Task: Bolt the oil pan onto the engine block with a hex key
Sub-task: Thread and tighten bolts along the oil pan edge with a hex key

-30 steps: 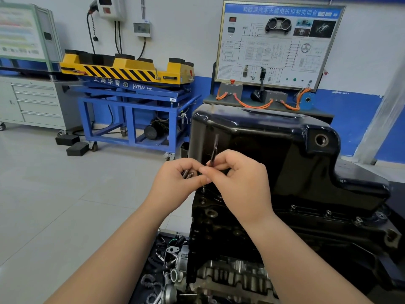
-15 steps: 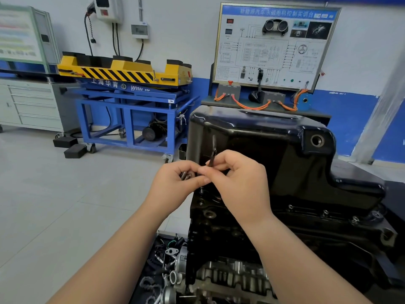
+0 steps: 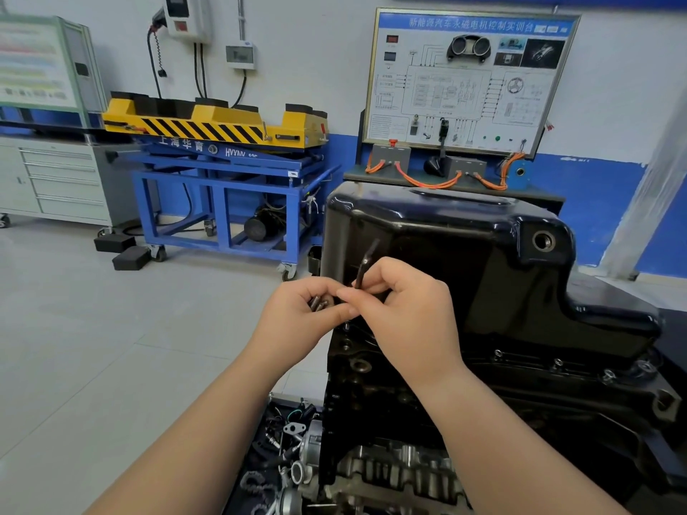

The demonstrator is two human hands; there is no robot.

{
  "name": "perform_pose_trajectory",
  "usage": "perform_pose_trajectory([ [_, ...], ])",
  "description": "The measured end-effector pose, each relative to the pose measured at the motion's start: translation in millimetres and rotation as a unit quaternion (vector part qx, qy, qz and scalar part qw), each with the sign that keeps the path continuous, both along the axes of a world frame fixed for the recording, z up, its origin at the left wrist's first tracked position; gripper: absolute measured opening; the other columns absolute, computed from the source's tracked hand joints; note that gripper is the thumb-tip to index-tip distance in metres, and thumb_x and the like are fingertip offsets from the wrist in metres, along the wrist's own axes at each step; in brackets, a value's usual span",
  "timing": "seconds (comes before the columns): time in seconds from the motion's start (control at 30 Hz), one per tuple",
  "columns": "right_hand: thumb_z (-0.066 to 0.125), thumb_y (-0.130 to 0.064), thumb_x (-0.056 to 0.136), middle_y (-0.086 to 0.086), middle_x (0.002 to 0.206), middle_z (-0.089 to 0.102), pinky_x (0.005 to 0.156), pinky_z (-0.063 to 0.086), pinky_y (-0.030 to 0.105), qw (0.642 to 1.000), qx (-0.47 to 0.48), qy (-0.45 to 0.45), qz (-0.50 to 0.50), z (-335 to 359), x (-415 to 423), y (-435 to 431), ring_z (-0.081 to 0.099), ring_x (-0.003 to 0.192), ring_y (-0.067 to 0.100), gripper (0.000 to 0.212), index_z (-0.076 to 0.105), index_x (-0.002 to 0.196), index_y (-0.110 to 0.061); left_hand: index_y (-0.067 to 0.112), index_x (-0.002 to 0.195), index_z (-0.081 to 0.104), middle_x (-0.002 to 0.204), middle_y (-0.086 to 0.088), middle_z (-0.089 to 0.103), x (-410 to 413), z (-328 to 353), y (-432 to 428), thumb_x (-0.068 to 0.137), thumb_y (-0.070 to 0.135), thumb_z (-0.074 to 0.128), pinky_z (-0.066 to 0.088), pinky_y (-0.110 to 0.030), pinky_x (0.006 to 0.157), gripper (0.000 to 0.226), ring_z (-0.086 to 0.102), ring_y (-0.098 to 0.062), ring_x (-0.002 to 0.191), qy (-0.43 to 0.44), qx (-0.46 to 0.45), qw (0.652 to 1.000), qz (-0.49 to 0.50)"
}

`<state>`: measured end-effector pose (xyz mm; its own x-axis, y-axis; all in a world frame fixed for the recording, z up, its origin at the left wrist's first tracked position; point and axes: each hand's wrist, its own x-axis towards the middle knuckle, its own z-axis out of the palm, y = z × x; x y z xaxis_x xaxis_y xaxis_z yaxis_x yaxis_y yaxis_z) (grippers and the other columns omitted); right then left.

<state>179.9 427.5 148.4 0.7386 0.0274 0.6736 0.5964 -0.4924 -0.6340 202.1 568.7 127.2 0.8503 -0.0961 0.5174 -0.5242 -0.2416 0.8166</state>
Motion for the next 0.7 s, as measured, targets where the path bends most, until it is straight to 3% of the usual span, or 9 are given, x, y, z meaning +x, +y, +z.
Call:
perform_pose_trajectory([
  [0.07,0.075,-0.028,0.077,-0.012,0.067,0.064,0.059,0.052,0.025,1.0,-0.011,-0.005,-0.009,-0.3,-0.9,1.3,0.059,0.062,0.003,0.014,0.065,0.075,-0.019,0.025,0.067,0.069,0.069,-0.016,0.063,1.4,-0.6,-0.1,0.075,0.015,0.072,0.049,-0.043,0.065,0.013,0.056,-0.033,0.069,-0.006,0.007,1.0,0.012],
  [0.13,0.071,-0.028,0.081,-0.014,0.073,0.066,0.058,0.053,0.024,1.0,-0.01,0.003,0.015,-0.1,-1.2,-0.5,0.058,0.057,0.002,0.007,0.067,0.085,-0.023,0.026,0.066,0.069,0.067,-0.013,0.063,2.3,-0.5,1.1,0.077,0.015,0.07,0.047,-0.032,0.062,0.015,0.055,-0.024,0.064,-0.006,0.012,1.0,0.012],
  [0.2,0.065,-0.021,0.086,-0.012,0.084,0.069,0.06,0.054,0.026,0.998,-0.014,0.015,0.056,1.9,-2.6,-2.4,0.059,0.054,0.002,0.014,0.069,0.098,-0.027,0.028,0.068,0.071,0.066,-0.004,0.065,2.5,1.0,3.4,0.08,0.014,0.068,0.046,-0.021,0.058,0.018,0.057,-0.013,0.061,0.008,0.011,1.0,0.002],
  [0.3,0.062,-0.013,0.088,-0.015,0.084,0.07,0.06,0.05,0.017,0.997,-0.014,0.018,0.07,3.7,-2.8,-3.5,0.059,0.056,-0.006,0.018,0.071,0.099,-0.023,0.032,0.071,0.071,0.056,0.017,0.061,1.3,3.3,3.2,0.082,0.012,0.066,0.035,-0.004,0.049,0.024,0.049,0.005,0.049,0.02,0.005,0.999,-0.033],
  [0.43,0.072,-0.018,0.081,-0.014,0.073,0.069,0.055,0.05,0.018,0.999,0.023,0.015,0.03,2.2,-0.5,-3.3,0.062,0.061,-0.001,0.009,0.07,0.077,-0.026,0.038,0.073,0.071,0.051,0.016,0.054,0.4,0.9,-0.5,0.078,0.017,0.071,0.039,-0.011,0.051,0.022,0.045,0.001,0.049,0.017,0.001,1.0,-0.024],
  [0.53,0.076,-0.023,0.077,-0.014,0.07,0.065,0.06,0.053,0.023,1.0,0.019,-0.001,0.005,0.2,-1.4,-0.3,0.062,0.067,0.001,0.015,0.064,0.071,-0.028,0.03,0.071,0.069,0.061,-0.005,0.06,1.6,-1.3,-0.7,0.073,0.019,0.074,0.045,-0.027,0.059,0.013,0.052,-0.015,0.06,0.015,-0.001,1.0,0.011],
  [0.6,0.074,-0.026,0.08,-0.015,0.072,0.065,0.058,0.053,0.022,1.0,0.005,0.0,0.012,0.6,-2.0,-0.5,0.06,0.062,0.0,0.013,0.063,0.077,-0.031,0.024,0.066,0.067,0.062,-0.012,0.057,2.6,-1.9,0.1,0.074,0.017,0.074,0.041,-0.021,0.056,0.012,0.048,-0.012,0.058,0.017,-0.007,1.0,0.013],
  [0.7,0.064,-0.018,0.087,-0.019,0.085,0.068,0.06,0.055,0.022,0.997,-0.002,0.031,0.074,2.7,-3.0,-3.3,0.06,0.052,0.001,0.015,0.068,0.098,-0.027,0.022,0.068,0.07,0.06,-0.005,0.059,2.1,0.3,1.4,0.078,0.014,0.071,0.041,-0.016,0.056,0.013,0.049,-0.008,0.057,0.018,0.0,1.0,-0.009],
])
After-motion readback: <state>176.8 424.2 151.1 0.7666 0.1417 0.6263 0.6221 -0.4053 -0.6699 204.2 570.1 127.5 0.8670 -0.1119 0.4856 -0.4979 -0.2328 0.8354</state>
